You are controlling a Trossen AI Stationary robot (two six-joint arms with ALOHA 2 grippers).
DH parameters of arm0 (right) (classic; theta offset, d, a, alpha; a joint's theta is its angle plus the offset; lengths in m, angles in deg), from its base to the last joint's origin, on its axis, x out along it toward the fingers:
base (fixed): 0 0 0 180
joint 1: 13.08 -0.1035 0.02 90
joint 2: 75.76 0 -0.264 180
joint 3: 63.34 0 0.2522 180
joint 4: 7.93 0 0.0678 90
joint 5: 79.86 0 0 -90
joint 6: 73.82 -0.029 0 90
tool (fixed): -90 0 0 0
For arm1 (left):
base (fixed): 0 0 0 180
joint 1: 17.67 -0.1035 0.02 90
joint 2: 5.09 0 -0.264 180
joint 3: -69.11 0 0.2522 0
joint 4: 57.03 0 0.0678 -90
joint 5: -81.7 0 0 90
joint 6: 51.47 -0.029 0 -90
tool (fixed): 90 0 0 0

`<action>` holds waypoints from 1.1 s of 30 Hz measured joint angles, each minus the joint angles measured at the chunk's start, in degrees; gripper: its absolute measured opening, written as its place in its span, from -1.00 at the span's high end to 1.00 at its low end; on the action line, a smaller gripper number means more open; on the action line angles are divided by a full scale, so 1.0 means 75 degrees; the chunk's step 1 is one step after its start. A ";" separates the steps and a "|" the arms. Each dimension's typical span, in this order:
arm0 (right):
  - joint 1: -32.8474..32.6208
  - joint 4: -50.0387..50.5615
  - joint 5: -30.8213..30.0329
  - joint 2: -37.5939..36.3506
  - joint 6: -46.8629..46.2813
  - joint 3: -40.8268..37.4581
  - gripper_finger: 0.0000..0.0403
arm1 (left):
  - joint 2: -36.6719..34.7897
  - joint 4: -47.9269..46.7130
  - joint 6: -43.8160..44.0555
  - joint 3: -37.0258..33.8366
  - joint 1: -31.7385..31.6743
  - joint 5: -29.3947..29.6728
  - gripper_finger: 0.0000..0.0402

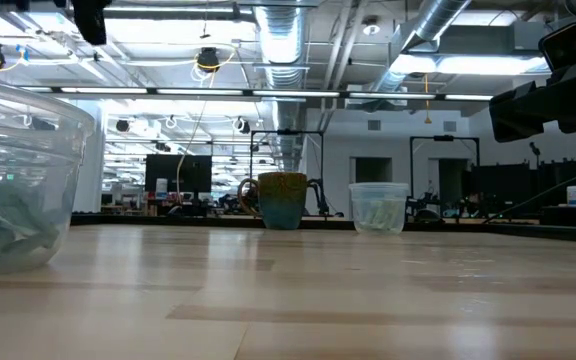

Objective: Pick and place items into bin
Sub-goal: Return to Home Position

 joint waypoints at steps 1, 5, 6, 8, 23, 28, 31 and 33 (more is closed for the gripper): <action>0.0000 0.0000 0.0000 0.0003 0.0000 0.0000 0.39 | -0.0031 -0.0126 0.0096 -0.0042 -0.0170 -0.0172 0.40; 0.0000 -0.0001 0.0000 0.0003 0.0000 0.0000 0.39 | -0.0038 -0.0182 0.0420 -0.0542 -0.0655 -0.0569 0.40; 0.0000 -0.0001 0.0000 0.0001 0.0000 -0.0001 0.39 | -0.0036 -0.0133 0.0510 -0.0714 -0.0736 -0.0584 0.40; 0.0000 0.0000 0.0002 0.0003 0.0000 0.0000 0.39 | -0.0036 0.0165 0.0702 -0.1129 -0.0875 -0.0587 0.40; 0.0000 -0.0003 0.0000 0.0003 0.0000 0.0000 0.39 | -0.0031 0.1444 0.1551 -0.2596 -0.1124 -0.0260 0.40; 0.0000 0.0000 0.0000 0.0000 0.0000 0.0000 0.39 | -0.0030 0.1372 0.1765 -0.2601 -0.1124 -0.0179 0.40; 0.0000 0.0000 0.0000 0.0000 0.0000 0.0000 0.39 | -0.0030 0.1369 0.2037 -0.2601 -0.1124 -0.0185 0.40; 0.0000 0.0000 0.0000 0.0001 0.0000 0.0000 0.39 | -0.0030 0.1369 0.2212 -0.2604 -0.1120 -0.0193 0.40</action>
